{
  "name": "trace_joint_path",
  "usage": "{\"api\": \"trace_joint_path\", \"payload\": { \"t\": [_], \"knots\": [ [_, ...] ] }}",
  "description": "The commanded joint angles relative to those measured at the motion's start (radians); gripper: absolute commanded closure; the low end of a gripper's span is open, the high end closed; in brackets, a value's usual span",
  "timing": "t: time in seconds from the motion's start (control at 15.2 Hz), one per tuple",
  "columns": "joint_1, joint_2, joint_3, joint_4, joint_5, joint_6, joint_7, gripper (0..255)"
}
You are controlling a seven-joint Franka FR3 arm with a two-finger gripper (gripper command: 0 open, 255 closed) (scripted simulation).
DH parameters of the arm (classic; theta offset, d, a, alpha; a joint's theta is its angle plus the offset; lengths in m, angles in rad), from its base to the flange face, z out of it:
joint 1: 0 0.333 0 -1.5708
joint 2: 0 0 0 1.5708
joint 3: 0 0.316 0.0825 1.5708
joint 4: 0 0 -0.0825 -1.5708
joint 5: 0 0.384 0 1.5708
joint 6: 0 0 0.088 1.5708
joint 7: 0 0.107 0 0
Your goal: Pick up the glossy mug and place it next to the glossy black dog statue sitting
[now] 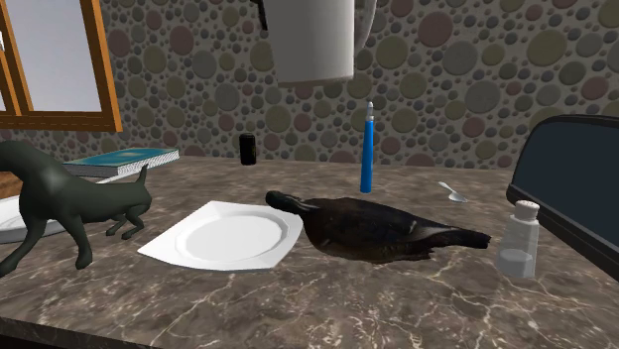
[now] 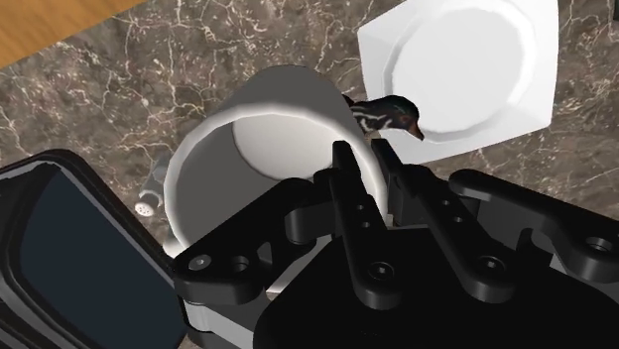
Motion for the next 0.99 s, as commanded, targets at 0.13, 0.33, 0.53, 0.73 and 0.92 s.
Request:
{"api": "trace_joint_path", "payload": {
  "t": [0.13, 0.33, 0.53, 0.73, 0.92],
  "knots": [
    [0.022, -0.087, 0.070, -0.067, 0.020, -0.027, 0.083, 255],
    [0.042, -0.146, 0.125, -0.106, 0.043, -0.052, 0.145, 255],
    [0.064, -0.197, 0.181, -0.135, 0.073, -0.079, 0.208, 255],
    [0.088, -0.240, 0.240, -0.154, 0.107, -0.106, 0.273, 255],
    [0.113, -0.272, 0.300, -0.162, 0.144, -0.132, 0.339, 255]
  ]
}}
